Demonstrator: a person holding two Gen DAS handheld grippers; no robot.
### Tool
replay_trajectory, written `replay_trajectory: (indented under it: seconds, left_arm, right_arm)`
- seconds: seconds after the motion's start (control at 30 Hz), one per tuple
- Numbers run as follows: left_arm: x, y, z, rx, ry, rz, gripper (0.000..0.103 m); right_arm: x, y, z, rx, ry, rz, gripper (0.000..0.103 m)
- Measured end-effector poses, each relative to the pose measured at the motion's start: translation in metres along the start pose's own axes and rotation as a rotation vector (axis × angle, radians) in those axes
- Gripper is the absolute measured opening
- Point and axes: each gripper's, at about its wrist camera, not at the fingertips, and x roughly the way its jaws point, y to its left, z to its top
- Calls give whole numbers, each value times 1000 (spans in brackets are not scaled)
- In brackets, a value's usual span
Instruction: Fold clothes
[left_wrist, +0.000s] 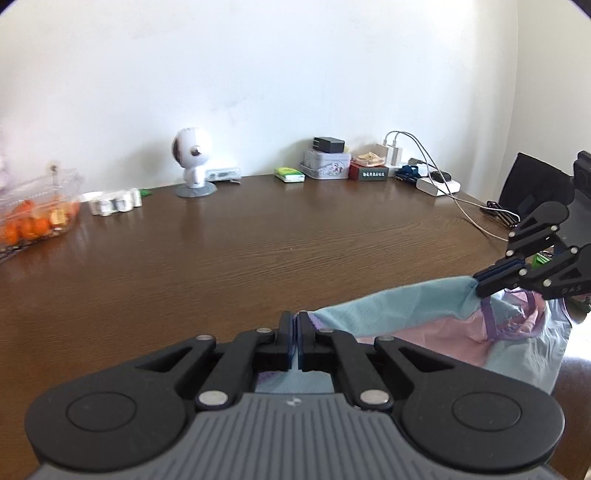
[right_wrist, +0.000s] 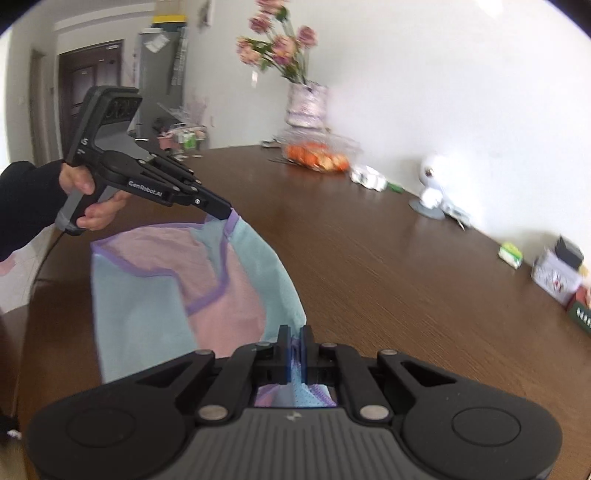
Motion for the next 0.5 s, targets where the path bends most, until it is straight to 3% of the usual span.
replay_trajectory:
  seconds: [0.23,0.33,0.5]
  left_arm:
    - [-51,-34,-51,-41,-22,90,2]
    - [-49,-31,-68,-60,27,146,2]
    - [-57,-21,-81,-119,34,187,2]
  right_arm:
    - [-20,47,-15,-120,35,178,3]
    - [-15,60,-24,-139,62,196,3]
    - [-15,70,-27,-150,75,202,4]
